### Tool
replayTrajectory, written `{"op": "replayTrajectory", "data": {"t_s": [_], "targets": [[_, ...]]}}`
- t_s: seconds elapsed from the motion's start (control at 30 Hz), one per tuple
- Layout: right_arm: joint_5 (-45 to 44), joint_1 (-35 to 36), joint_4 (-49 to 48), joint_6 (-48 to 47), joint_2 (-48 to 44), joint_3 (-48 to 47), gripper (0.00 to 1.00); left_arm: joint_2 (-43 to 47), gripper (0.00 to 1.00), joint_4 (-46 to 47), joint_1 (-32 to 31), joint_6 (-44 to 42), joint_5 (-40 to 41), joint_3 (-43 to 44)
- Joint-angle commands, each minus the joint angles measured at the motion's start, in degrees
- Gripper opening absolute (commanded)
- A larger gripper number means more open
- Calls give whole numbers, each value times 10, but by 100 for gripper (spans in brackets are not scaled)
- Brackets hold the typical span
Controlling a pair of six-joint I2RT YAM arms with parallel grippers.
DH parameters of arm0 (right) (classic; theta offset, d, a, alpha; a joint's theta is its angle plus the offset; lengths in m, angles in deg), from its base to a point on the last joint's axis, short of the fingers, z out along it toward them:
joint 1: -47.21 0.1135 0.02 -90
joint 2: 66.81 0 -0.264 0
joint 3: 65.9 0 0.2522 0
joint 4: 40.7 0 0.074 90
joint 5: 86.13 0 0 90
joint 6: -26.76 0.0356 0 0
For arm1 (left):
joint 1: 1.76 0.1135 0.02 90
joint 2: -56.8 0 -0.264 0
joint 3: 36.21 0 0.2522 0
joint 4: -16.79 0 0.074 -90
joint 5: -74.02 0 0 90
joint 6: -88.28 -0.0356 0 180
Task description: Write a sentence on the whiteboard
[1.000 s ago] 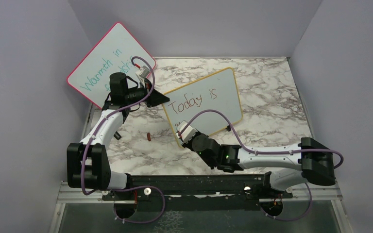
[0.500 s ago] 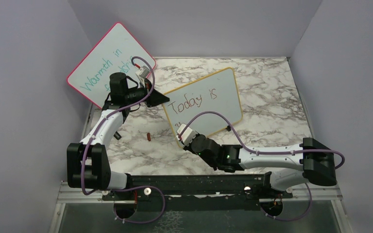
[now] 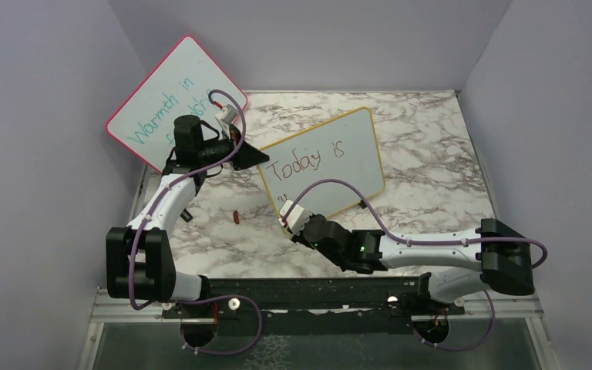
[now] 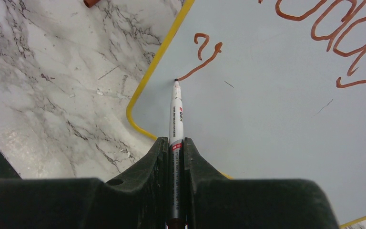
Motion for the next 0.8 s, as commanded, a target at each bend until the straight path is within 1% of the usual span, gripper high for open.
{"op": "replayTrajectory", "data": {"t_s": [0.0, 0.17, 0.33, 0.57, 0.77], "targets": [[16, -3, -1, 7, -11, -13, 0, -8, 0, -36, -1, -37, 38, -5], [-18, -3, -33, 23, -29, -8, 0, -8, 0, -36, 0, -37, 38, -4], [-36, -4, -68, 16, -50, 3, 1, -7, 0, -36, 0, -37, 38, -5], [-103, -5, -59, 21, -43, -1, 0, -7, 0, -36, 0, -37, 38, -5], [-102, -8, -55, 28, -30, -5, 1, -8, 0, -36, -1, -38, 38, -5]]}}
